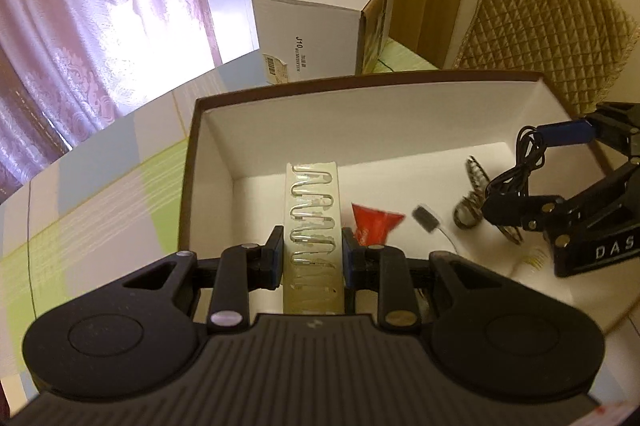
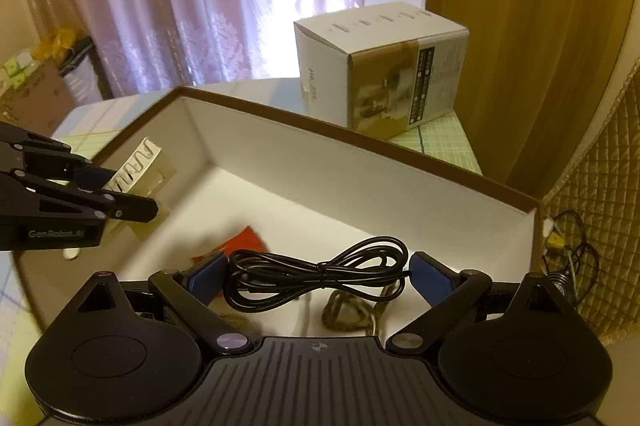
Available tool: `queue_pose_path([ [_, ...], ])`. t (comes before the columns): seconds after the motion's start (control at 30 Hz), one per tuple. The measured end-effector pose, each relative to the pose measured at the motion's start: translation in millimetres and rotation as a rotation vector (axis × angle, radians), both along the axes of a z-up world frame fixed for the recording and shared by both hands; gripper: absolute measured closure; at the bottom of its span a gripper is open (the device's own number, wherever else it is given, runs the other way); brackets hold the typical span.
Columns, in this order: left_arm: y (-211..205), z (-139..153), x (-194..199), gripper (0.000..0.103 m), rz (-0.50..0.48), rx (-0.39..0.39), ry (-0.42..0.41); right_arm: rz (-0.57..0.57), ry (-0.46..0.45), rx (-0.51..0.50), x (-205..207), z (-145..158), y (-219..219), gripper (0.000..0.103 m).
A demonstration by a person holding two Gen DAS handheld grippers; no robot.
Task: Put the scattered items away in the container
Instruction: 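Carry the white holder and black cable with both tools over the box, then open both tools to drop the holder and cable into the box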
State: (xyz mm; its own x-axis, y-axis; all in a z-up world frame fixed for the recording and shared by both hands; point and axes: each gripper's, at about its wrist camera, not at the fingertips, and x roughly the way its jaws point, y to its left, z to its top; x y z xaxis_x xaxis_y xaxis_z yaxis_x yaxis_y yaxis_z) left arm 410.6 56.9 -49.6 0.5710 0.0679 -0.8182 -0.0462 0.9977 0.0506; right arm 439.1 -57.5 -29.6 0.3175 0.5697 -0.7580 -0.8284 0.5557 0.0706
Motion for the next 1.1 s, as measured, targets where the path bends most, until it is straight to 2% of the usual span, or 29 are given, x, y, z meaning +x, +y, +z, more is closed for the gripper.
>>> queue_pose_path([
  [0.2, 1.9, -19.9, 33.2, 0.08, 0.004, 0.017, 0.036, -0.022, 0.009, -0.023, 17.4, -10.7, 14.1, 0.009],
  [0.47, 2.2, -39.9, 57.0, 0.08, 0.001, 0.031, 0.055, -0.038, 0.025, -0.04, 31.1, -21.6, 24.6, 0.009],
  [0.8, 1.0, -36.8, 64.5, 0.079, -0.018, 0.062, 0.031, -0.046, 0.028, -0.044, 37.4, -30.2, 35.1, 0.009],
  [0.97, 1.8, -33.6, 64.1, 0.079, -0.022, 0.073, 0.025, -0.047, 0.0, -0.01, 36.2, -29.2, 37.2, 0.008],
  [1.1, 3.0, -29.1, 61.6, 0.07, -0.015, 0.081, 0.015, -0.035, -0.013, -0.002, 32.5, -25.6, 36.1, 0.002],
])
